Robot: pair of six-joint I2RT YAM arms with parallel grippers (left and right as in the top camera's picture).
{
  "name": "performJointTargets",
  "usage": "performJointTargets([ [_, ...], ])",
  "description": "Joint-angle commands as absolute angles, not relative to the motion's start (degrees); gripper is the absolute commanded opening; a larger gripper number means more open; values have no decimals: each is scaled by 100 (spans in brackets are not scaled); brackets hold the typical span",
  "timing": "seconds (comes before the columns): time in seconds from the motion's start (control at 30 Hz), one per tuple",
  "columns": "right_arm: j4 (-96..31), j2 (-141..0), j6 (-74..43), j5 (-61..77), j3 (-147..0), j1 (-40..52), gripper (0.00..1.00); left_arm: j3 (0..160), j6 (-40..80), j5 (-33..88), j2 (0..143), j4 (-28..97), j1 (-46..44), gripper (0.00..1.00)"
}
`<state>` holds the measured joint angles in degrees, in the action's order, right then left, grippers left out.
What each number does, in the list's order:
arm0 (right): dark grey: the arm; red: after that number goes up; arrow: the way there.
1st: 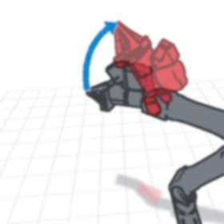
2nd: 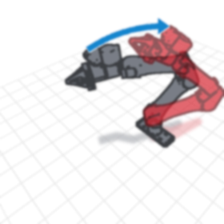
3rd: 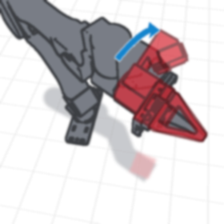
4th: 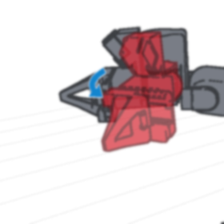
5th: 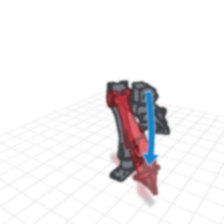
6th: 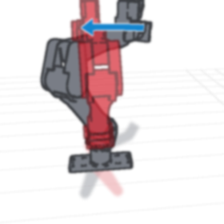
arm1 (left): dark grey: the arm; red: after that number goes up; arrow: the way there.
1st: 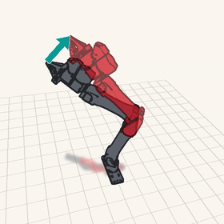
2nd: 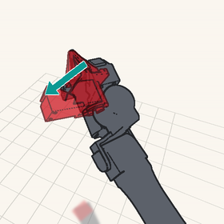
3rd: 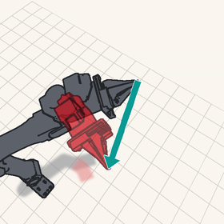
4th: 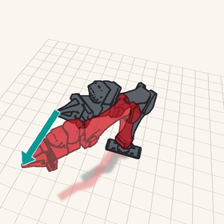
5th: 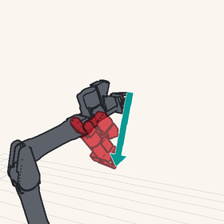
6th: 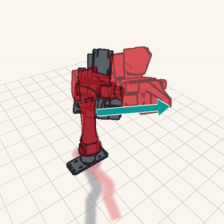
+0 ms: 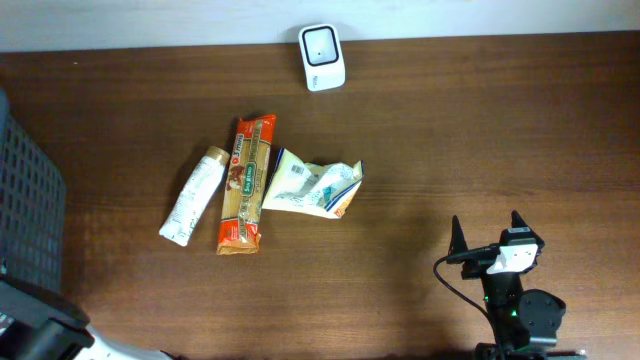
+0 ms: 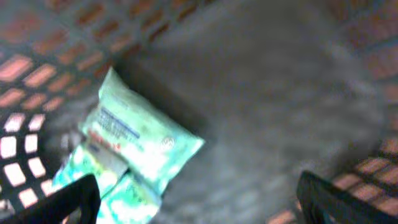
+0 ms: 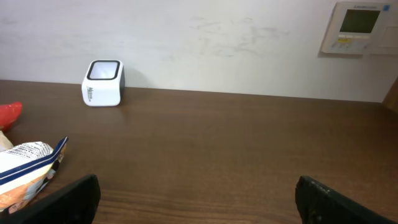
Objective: Scan the item barcode
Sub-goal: 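Grasp the teal tissue wipes pack and place it right of the snack bag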
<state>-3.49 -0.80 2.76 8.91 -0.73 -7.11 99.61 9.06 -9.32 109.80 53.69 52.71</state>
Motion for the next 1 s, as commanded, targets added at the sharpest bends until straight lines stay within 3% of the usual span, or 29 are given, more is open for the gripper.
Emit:
performJointTargets([
  [0.0, -368, -51, 255, 840, -32, -753, 99, 9185, 891, -1035, 10919, 4595, 5537, 100],
  [0.17, -368, -51, 255, 838, -32, -753, 99, 8438, 434, -1035, 10969, 3474, 5658, 98],
  [0.37, -368, -51, 257, 838, -32, -753, 99, 8414, -384, -1011, 11583, 3096, 5658, 97],
  [0.57, -368, -51, 257, 838, -32, -753, 99, 8414, -572, -1037, 11950, 3301, 5671, 84],
  [0.6, -368, -51, 257, 838, -32, -753, 99, 8414, -572, -1039, 11959, 3424, 5680, 75],
  [0.77, -368, -51, 257, 838, -32, -753, 99, 8414, -569, -1146, 12267, 3826, 5680, 63],
  [0.8, -368, -51, 257, 838, -32, -753, 99, 8412, -567, -1142, 12333, 3879, 5680, 55],
  [0.87, -368, -51, 257, 838, -32, -753, 99, 8412, -567, -1142, 12418, 3933, 5680, 22],
  [0.9, -368, -51, 255, 838, -32, -753, 99, 8414, -517, -1140, 12418, 3931, 5680, 0],
  [0.97, -368, -51, 257, 840, -32, -753, 99, 8416, -421, -1138, 12418, 3931, 5677, 0],
])
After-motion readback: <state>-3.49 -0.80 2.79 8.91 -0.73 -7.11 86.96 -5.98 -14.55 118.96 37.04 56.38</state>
